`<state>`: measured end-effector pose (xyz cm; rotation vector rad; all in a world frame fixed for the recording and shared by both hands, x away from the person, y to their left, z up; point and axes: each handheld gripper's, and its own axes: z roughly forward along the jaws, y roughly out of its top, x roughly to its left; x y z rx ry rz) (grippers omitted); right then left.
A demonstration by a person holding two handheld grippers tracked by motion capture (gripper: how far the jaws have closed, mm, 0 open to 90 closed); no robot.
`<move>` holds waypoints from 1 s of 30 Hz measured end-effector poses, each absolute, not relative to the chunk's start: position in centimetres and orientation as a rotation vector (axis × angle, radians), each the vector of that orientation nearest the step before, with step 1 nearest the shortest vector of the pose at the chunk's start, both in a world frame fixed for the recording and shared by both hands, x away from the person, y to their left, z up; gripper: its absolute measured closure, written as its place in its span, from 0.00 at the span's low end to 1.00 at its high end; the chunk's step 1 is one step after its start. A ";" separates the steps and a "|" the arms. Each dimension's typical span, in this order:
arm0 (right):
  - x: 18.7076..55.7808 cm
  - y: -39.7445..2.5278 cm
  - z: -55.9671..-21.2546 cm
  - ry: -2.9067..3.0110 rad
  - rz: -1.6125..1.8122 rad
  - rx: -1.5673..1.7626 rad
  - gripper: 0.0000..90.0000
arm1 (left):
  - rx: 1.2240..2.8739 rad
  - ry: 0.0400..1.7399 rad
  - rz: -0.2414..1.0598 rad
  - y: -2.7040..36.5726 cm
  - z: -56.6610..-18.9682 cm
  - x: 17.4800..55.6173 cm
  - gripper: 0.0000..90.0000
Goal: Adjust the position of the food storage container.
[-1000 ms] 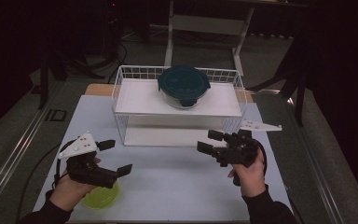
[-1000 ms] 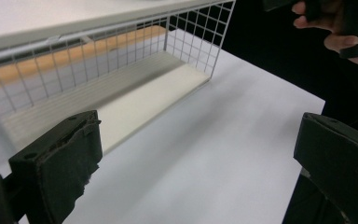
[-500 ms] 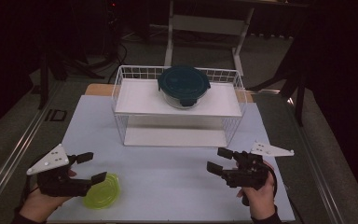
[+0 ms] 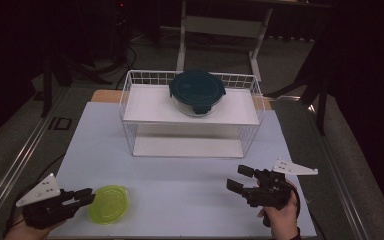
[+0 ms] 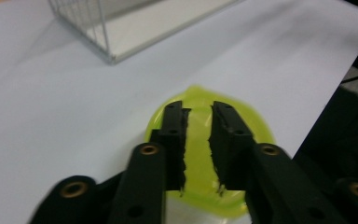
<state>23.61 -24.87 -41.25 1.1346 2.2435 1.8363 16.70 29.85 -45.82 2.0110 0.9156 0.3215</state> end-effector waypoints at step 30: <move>23.8 -25.1 -41.7 2.238 1.868 1.163 0.22 | 2.203 0.933 0.143 29.9 -52.5 17.4 0.99</move>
